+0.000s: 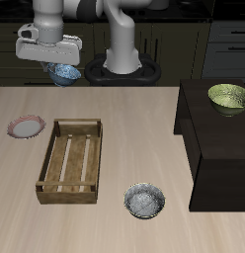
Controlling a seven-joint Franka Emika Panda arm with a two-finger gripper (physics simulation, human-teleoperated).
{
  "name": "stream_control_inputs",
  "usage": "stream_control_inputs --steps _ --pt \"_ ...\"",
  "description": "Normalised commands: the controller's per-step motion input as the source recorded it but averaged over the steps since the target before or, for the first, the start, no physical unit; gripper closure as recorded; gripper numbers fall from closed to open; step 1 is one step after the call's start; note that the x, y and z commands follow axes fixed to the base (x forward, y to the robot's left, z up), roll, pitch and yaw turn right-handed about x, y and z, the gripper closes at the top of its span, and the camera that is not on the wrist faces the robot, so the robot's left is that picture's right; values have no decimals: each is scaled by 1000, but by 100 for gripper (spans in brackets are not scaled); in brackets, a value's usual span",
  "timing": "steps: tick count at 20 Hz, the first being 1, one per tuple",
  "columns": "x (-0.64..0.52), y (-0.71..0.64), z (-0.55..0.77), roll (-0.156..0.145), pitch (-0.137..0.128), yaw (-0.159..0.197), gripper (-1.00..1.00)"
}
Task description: Place the blue bowl on the plate
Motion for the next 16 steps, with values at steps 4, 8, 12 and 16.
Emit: stream_control_inputs --steps 4,8,12,16 --pt "-142 -198 4 22 8 -5 100" --pt "-151 -296 68 -3 -13 -7 100" --pt "-116 -423 191 -43 -37 -25 100" --pt "-101 -309 137 -34 -16 -32 100"
